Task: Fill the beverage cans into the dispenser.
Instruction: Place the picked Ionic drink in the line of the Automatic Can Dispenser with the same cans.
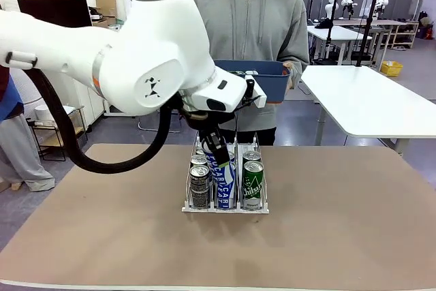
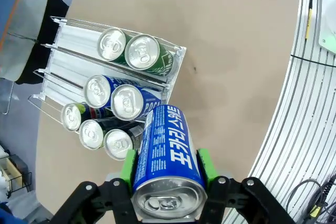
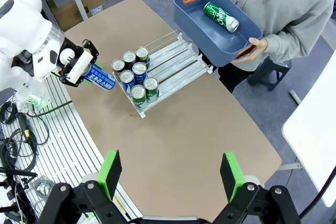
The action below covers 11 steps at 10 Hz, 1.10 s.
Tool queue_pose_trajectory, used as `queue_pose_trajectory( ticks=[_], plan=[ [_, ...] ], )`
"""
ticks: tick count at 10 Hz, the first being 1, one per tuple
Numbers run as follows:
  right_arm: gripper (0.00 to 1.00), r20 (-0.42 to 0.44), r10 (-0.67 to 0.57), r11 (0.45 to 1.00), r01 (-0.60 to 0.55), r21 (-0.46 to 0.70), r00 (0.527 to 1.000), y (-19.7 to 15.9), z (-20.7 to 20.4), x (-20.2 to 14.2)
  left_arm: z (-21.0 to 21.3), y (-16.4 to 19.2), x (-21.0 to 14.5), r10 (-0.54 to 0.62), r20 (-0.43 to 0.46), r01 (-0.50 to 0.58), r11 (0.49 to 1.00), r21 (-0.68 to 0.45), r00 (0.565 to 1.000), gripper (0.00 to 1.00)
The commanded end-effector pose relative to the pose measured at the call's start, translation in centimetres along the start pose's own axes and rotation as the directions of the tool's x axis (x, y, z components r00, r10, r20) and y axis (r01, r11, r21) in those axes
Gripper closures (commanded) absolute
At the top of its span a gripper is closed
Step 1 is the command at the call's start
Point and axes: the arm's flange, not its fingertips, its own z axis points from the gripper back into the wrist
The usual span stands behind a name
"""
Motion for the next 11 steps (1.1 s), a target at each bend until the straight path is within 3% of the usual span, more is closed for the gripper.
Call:
queue_pose_trajectory(
  ticks=[1,7,9,11],
  plan=[
    [0.0,0.022,0.0,1.0,0.0,0.014,1.0,0.3,-0.3,-0.3,-0.8,0.4,1.0,0.006,0.01,-0.006,1.0,0.02,1.0,0.43],
    [0.0,0.022,0.0,1.0,0.0,0.014,1.0,0.3,-0.3,-0.3,-4.7,1.5,1.5,0.012,-0.026,-0.013,0.999,-0.046,1.0,0.43],
    [0.0,0.022,0.0,1.0,0.0,0.014,1.0,0.3,-0.3,-0.3,-3.8,1.3,1.5,-0.038,-0.034,0.035,0.996,-0.08,0.999,0.43],
    [0.0,0.022,0.0,1.0,0.0,0.014,1.0,0.3,-0.3,-0.3,-5.0,1.1,1.2,0.009,-0.042,-0.012,0.998,-0.064,0.999,0.43]
  ],
)
